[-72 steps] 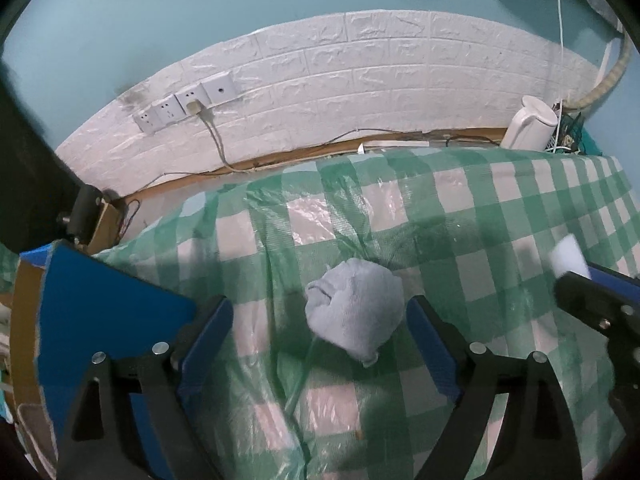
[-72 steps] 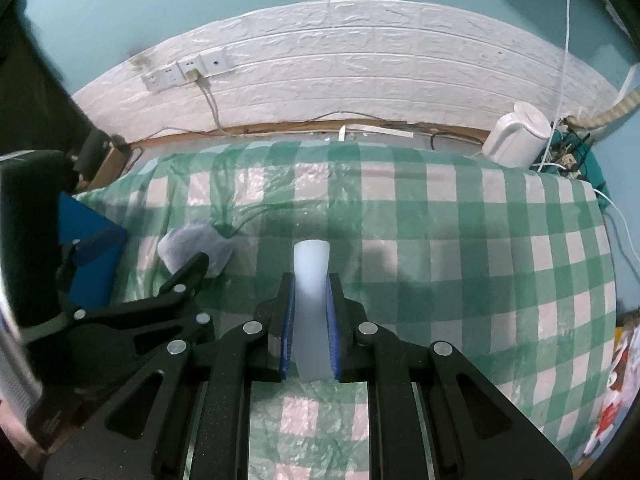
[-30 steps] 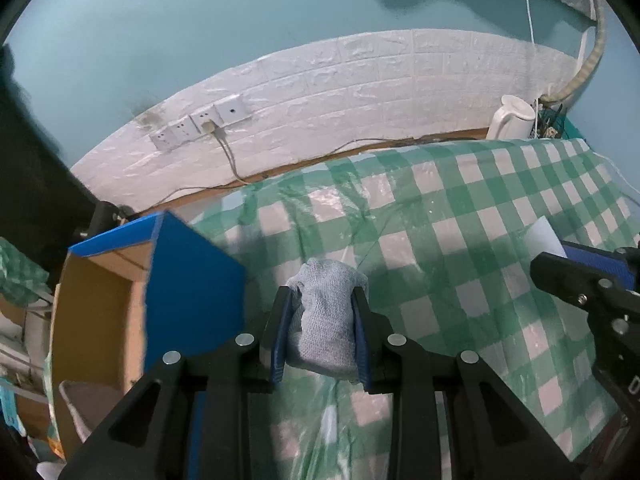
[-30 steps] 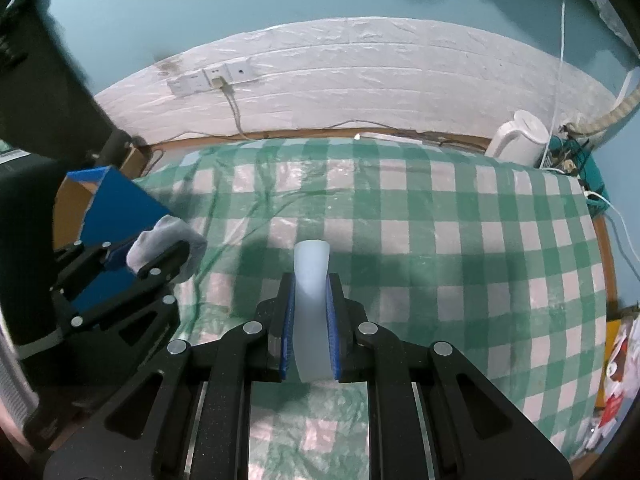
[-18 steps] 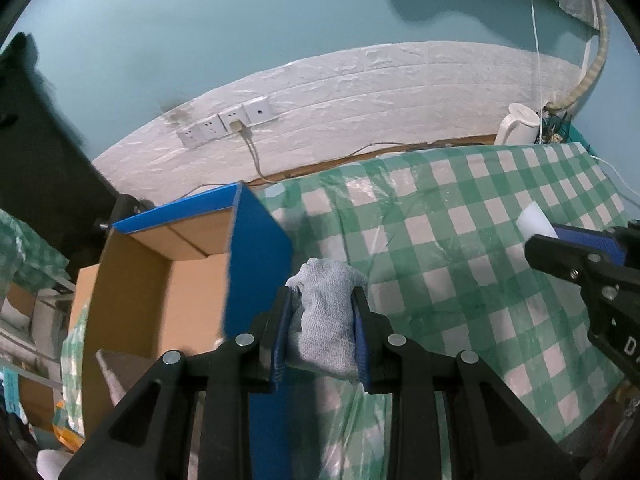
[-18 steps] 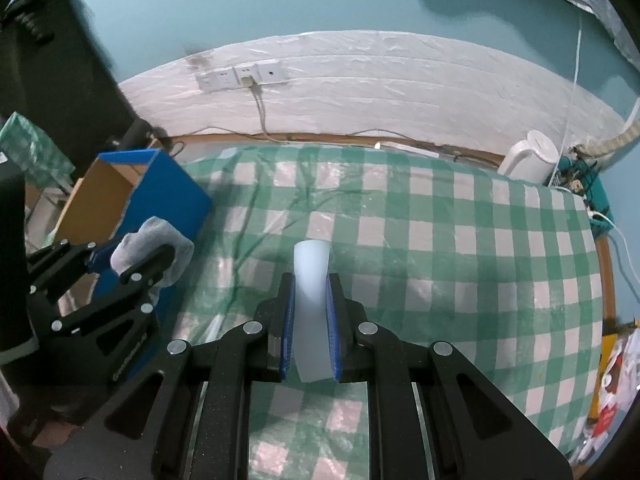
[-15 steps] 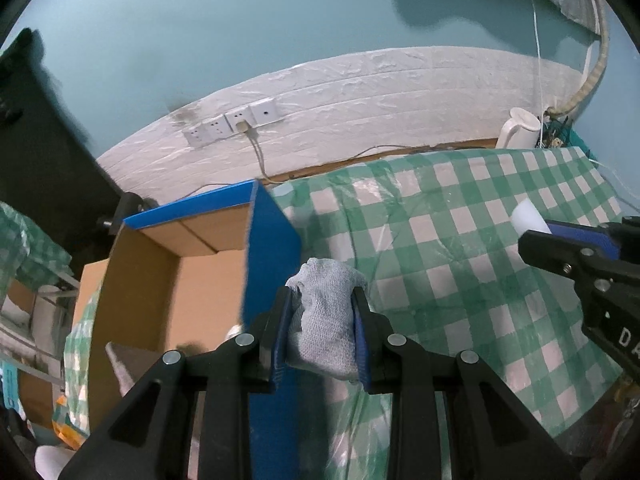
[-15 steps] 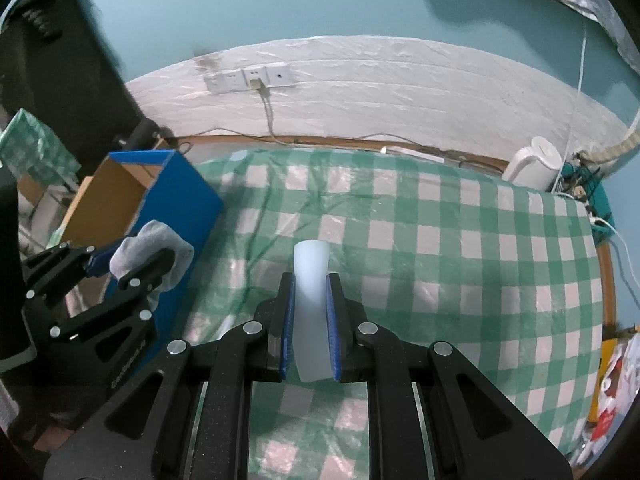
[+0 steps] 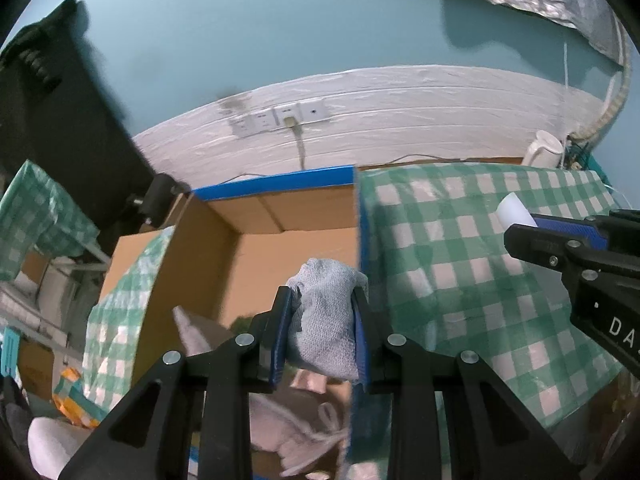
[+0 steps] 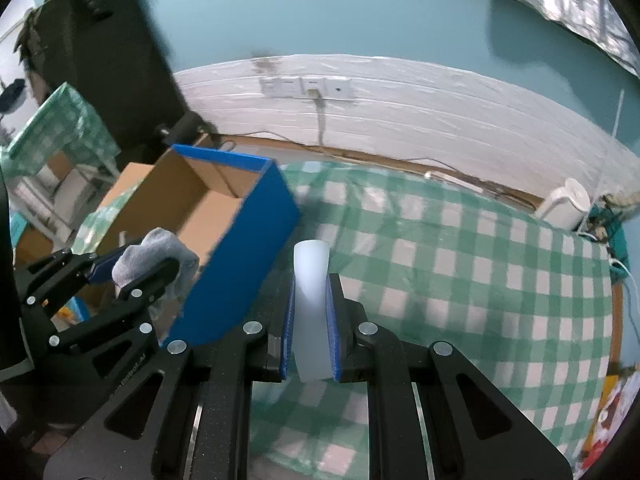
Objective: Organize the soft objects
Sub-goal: 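Carry grey sock and white foam strip over the cardboard box with both tools, then open left tool to drop grey sock while right tool releases foam strip into box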
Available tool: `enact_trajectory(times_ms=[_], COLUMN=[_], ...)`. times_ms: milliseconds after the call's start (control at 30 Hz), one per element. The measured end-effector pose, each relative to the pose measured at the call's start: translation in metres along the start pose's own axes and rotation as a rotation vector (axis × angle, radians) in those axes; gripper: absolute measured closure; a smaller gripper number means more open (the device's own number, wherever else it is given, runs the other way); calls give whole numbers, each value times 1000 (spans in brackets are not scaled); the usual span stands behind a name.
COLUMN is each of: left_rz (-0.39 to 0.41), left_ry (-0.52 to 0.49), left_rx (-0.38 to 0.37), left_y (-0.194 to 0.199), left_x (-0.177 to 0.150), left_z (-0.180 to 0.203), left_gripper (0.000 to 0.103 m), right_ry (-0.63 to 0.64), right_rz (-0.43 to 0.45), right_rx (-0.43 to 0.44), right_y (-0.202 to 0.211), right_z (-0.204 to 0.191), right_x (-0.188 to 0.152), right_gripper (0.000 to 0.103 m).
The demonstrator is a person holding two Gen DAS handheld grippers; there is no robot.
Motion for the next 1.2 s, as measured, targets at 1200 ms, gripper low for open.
enact_trajectory(times_ms=[1200], left_rz=[-119], left_ry=[225], left_rx=[61], left_y=[-38], left_x=[-87], left_z=[-134], left_gripper=[70], right_ry=[195], right_rz=[-135], right_rx=[128], right_y=[-73], right_z=[-147], right_x=[-15], right_gripper=[88])
Point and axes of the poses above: each gripper's, at about its wrist camera, not at the fingertips, and y roughly against the way its jaws point, z to its right, x to its top, the point moved 8 cm from there along -y, roughly the way its jaws point, and after that the axes turned 5 degrees about -y, right-handed, at the moved point
